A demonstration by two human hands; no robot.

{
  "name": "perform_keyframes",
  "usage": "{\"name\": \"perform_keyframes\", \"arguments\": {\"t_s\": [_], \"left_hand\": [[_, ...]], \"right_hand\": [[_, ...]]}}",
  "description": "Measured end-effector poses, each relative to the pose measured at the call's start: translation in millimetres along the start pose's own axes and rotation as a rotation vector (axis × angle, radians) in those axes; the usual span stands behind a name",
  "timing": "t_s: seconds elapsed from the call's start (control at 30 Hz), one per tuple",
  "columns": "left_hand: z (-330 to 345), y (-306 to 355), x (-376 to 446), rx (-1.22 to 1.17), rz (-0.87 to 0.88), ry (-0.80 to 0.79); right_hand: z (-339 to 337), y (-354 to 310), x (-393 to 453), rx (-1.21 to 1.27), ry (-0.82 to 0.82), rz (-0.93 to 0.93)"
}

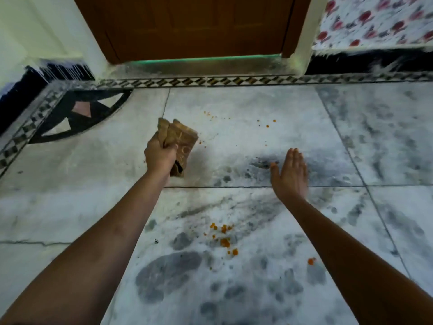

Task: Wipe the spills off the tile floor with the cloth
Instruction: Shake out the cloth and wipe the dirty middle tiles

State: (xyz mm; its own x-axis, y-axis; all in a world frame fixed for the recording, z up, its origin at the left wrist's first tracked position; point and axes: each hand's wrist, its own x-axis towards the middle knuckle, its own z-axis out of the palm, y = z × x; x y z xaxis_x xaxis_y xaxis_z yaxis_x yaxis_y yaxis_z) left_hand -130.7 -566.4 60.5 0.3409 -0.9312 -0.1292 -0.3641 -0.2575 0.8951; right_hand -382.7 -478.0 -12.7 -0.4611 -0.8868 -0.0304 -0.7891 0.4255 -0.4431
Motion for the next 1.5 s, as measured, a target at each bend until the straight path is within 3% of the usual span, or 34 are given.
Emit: {"name": "perform_keyframes", "arguments": {"t_s": [0.13,0.2,0.33,0.43,0.53,0.7,0.8,0.9,1.03,1.17,1.27,1.37,1.5], "left_hand": [[38.6,6.2,41.2,0.439,0.238,0.150],[57.8,2.1,60.5,0.601,0.270,0.074],[90.8,-18.5,80.4,0.694,0.337,-0.243],[96.9,-33.9,91.6,0.843,0.439,-0.217],[99.5,-51.0,109.5,1.022,0.441,-0.350],[148.7,-41.8,106.4,1.016,0.422,-0.296],[159.1,-44.1,76.2,1.016,0.552,-0.359],[123.5,-70.7,51.5,1.041,0.684,-0.392],[95.5,-82.6,79.4,1.074,0.522,-0.305],[137.7,-55.6,110.5,1.044,0.338,-0.254],[148.5,-50.2,98.0,1.050,0.453,-0.334],[116.2,-72.4,69.1,1.064,0.636,-0.372],[91.8,-84.6,78.7,1.077,0.521,-0.296]], "right_hand": [[34.6,19.6,44.0,-0.028,0.024,0.040],[47.6,26.9,59.0,-0.031,0.019,0.062],[61.7,38.2,73.8,-0.112,0.086,0.049],[64.8,40.9,80.1,-0.142,0.087,0.068],[65.4,40.6,81.1,-0.159,0.104,0.062],[67.2,40.5,81.7,-0.166,0.106,0.061],[65.8,40.3,81.4,-0.166,0.106,0.056],[64.5,40.2,80.8,-0.158,0.104,0.054],[62.7,40.2,79.2,-0.165,0.099,0.051],[62.7,39.8,79.4,-0.174,0.101,0.051],[62.4,38.7,80.3,-0.171,0.097,0.048],[62.7,39.5,78.9,-0.172,0.103,0.049],[63.1,39.9,79.4,-0.177,0.096,0.050]]}}
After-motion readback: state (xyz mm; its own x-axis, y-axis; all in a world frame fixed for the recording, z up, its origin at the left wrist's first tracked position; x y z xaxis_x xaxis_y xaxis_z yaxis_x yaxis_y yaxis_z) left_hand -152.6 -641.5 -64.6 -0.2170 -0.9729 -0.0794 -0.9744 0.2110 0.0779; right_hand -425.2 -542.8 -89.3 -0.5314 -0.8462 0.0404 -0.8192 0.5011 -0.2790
